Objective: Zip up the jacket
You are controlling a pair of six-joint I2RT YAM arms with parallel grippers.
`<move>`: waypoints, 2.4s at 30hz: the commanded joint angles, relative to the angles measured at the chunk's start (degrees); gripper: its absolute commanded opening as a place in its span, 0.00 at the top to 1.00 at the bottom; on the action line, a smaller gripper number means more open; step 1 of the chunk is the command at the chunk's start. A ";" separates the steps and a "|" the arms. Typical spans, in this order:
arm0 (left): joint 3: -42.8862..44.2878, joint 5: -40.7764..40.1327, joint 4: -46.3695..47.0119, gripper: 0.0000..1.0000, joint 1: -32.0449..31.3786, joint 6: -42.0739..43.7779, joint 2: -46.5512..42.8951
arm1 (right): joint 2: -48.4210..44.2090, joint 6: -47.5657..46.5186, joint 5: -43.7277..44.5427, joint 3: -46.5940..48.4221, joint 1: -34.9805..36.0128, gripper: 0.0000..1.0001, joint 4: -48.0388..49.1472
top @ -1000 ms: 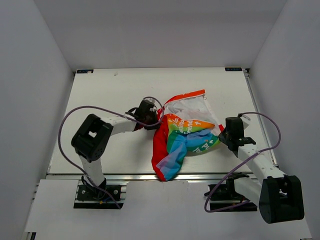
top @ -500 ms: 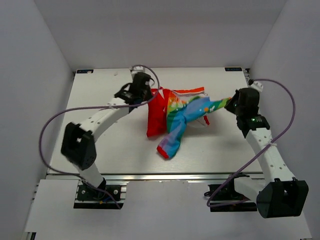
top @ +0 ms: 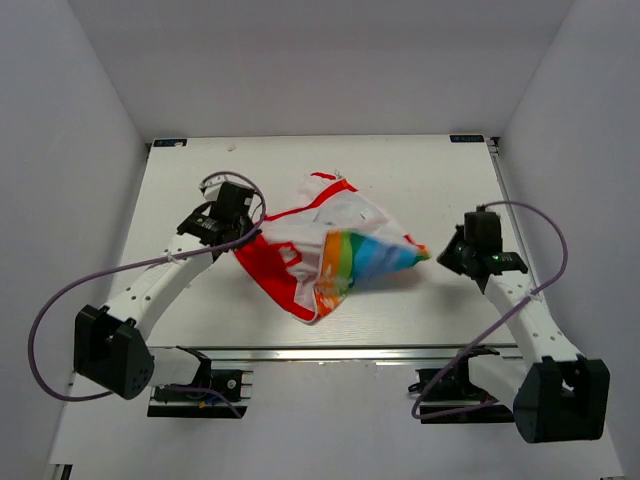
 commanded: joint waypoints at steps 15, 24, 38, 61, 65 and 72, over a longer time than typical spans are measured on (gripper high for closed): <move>-1.73 -7.09 -18.62 0.02 4.58 -1.27 -2.24 | 0.98 -10.89 -5.42 1.60 -3.30 0.11 -0.22; 11.38 -8.50 -18.53 0.02 4.58 1.98 6.81 | 8.96 -16.67 -5.36 5.02 16.35 0.10 6.99; -8.29 -2.62 -19.23 0.02 4.58 -0.39 -12.69 | 47.52 -31.56 -10.97 35.16 33.88 0.18 11.58; -15.96 19.09 -2.45 0.02 2.57 6.02 -3.56 | 3.84 10.53 1.67 -18.60 25.68 1.00 8.95; -15.17 19.45 -0.79 0.02 -5.05 7.16 -1.45 | -6.56 16.97 4.14 -20.73 35.09 0.92 4.29; -20.78 22.79 6.42 0.03 -13.52 4.53 -1.01 | -10.10 2.94 13.45 -8.97 35.29 0.48 3.31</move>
